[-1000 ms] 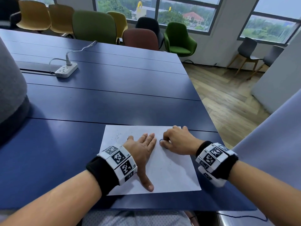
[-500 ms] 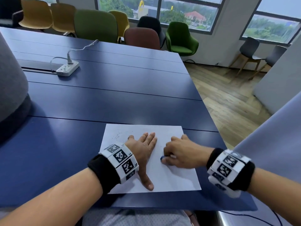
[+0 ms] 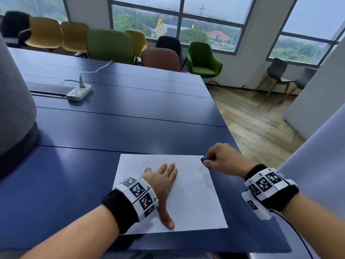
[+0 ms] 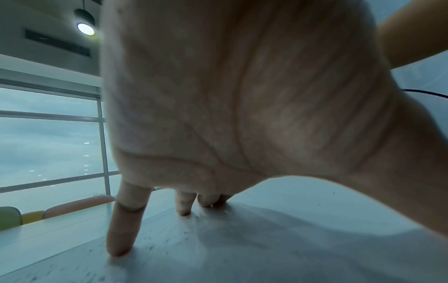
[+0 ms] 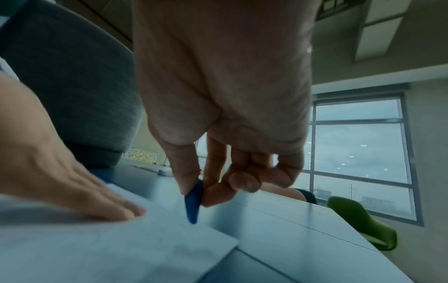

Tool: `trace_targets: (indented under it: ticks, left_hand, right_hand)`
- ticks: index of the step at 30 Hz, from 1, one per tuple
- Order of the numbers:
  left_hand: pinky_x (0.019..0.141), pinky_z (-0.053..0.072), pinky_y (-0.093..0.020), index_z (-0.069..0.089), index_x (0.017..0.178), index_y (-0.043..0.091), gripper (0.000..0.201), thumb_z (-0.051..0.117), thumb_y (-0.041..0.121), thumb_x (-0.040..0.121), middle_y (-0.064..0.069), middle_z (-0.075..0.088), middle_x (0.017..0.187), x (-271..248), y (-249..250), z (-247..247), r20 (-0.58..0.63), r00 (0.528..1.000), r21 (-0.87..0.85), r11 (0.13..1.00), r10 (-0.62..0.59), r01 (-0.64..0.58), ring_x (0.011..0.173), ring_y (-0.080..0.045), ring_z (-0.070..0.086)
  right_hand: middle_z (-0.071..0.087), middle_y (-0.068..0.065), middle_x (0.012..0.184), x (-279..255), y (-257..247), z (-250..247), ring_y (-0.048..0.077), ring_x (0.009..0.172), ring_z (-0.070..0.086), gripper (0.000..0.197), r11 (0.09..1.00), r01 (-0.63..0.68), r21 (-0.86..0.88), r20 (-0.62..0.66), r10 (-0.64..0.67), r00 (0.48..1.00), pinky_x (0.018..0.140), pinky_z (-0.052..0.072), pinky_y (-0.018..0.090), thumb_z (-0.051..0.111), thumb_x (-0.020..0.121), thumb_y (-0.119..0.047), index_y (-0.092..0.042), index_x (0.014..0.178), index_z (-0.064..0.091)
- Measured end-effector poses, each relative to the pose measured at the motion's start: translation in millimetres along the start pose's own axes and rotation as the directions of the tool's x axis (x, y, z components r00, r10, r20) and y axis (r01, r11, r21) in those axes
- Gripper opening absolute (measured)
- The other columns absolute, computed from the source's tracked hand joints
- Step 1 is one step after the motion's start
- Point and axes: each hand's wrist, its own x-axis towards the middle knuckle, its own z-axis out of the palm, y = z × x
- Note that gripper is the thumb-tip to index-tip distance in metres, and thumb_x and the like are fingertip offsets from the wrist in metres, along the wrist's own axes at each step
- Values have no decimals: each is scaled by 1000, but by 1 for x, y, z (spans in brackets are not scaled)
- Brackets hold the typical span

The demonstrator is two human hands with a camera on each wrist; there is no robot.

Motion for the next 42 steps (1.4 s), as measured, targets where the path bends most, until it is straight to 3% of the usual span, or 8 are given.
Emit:
trace_targets:
  ticks: [3, 15, 19, 22, 25, 28, 32, 42]
  left_hand:
    - [121, 9, -53, -22, 152, 10, 152, 80, 71, 57, -6, -28, 160, -1, 1, 0, 3, 1000, -21, 1000, -6, 6, 149, -24, -19]
    - [121, 3, -55, -22, 152, 12, 151, 79, 71, 57, -7, -31, 158, -1, -5, 10, -9, 1000, -65, 998, -8, 7, 147, -28, -23]
    - [120, 1, -56, -21, 153, 14, 148, 81, 66, 59, -5, -32, 158, -2, -4, 12, -42, 999, -121, 992, 25, -30, 146, -26, -26]
    - [121, 7, -52, -18, 154, 16, 140, 78, 66, 65, 0, -30, 159, -12, -13, 7, -95, 995, -184, 983, 2, -20, 149, -23, -20]
    - [119, 22, -45, -11, 156, 16, 116, 64, 63, 82, 2, -20, 163, -26, -37, -4, -165, 980, -208, 975, -113, 78, 152, -21, -3]
    - [115, 29, -42, 7, 157, 13, 88, 53, 54, 95, -2, 7, 165, -34, -74, -9, -185, 944, -249, 943, -272, 222, 148, -23, 22]
    - [108, 37, -37, 39, 143, 10, 57, 49, 45, 99, -5, 44, 146, -29, -121, -2, -171, 889, -330, 875, -425, 355, 132, -22, 44]
    - [102, 42, -36, 52, 131, 15, 39, 57, 30, 96, -6, 46, 127, 0, -142, 2, -191, 857, -497, 800, -479, 336, 117, -23, 50]
  right_hand:
    - [57, -1, 55, -6, 0, 15, 15, 50, 49, 41, 998, -37, -56, 140, 45, 989, 48, 36, 24, 62, 88, -35, -16, 52, 54]
    - [53, -1, 62, 18, 41, -2, 14, 57, 49, 36, 932, -322, -165, 127, 344, 930, 52, 38, 25, 62, 87, -33, -16, 58, 51]
    - [55, -2, 112, 24, 34, 6, 19, 110, 51, 29, 972, -127, -198, -1, 129, 992, 94, 45, 38, 61, 88, -38, -21, 112, 58]
    - [50, -4, 133, 29, 16, 17, 20, 124, 43, 41, 997, 69, -25, 150, -65, 987, 104, 39, 35, 64, 89, -24, -23, 130, 56]
    - [45, -8, 143, 29, 13, 27, 18, 130, 42, 52, 993, 108, -56, 172, -97, 980, 107, 36, 32, 66, 88, -17, -24, 138, 51]
    - [52, -6, 135, 27, 15, 32, 18, 123, 49, 53, 992, 107, -61, 122, -99, 988, 102, 40, 29, 69, 85, -14, -22, 136, 53]
    - [55, -4, 115, 28, 15, 29, 18, 110, 50, 48, 996, 91, 2, 92, -91, 992, 91, 44, 27, 69, 81, -14, -22, 128, 59]
    - [49, -11, 93, 28, 16, 30, 10, 85, 51, 31, 998, 43, 49, 66, -46, 997, 72, 42, 18, 73, 76, -16, -23, 105, 64]
